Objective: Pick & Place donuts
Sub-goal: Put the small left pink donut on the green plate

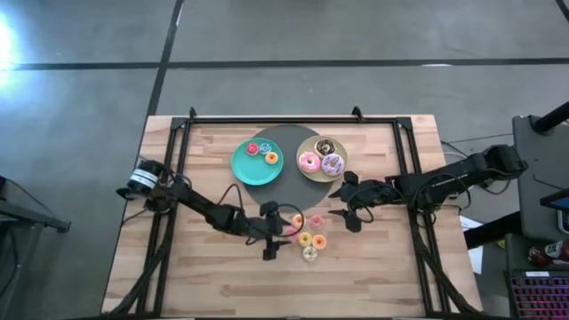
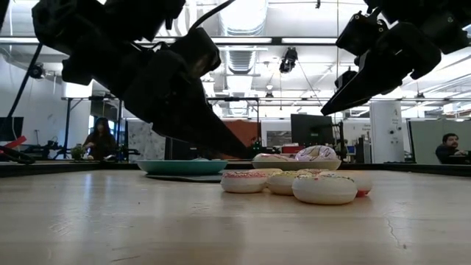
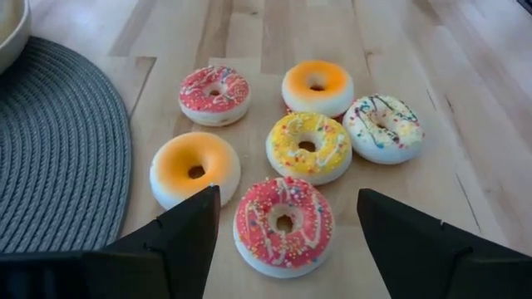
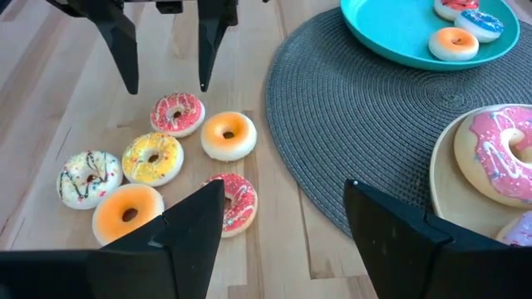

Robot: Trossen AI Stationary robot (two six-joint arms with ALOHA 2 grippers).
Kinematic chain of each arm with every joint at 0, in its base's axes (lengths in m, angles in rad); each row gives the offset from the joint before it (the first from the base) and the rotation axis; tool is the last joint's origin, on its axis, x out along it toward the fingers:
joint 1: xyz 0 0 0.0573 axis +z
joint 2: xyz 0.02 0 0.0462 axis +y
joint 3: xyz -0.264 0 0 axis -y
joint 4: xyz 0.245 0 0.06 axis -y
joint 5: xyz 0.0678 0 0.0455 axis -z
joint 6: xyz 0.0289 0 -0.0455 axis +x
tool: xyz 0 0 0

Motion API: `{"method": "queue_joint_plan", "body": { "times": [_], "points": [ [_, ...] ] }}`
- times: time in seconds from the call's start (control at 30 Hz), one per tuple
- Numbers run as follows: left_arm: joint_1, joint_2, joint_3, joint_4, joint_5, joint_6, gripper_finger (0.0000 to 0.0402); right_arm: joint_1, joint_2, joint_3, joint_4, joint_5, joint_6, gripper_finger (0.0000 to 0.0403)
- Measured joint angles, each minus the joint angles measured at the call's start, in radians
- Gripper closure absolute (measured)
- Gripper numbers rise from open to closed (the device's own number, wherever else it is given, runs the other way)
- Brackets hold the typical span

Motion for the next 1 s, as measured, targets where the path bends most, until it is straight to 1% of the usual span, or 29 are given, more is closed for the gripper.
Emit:
{"method": "queue_joint_plan", "body": {
  "times": [0.23, 0.67, 1.0],
  "points": [
    [0.002, 0.036, -0.001, -0.003, 0.019, 0.0, 0.0142, 0.0, 0.0, 0.001, 0.0, -0.002, -0.007, 0.0165],
    [0.002, 0.046, 0.001, 0.011, 0.017, -0.011, 0.0142, 0.0, 0.0, 0.001, 0.0, -0.003, -0.007, 0.0165],
    [0.01, 0.111, 0.044, 0.011, 0.024, -0.004, 0.0142, 0.0, 0.0, 0.001, -0.001, -0.003, -0.003, 0.0165]
  ]
}}
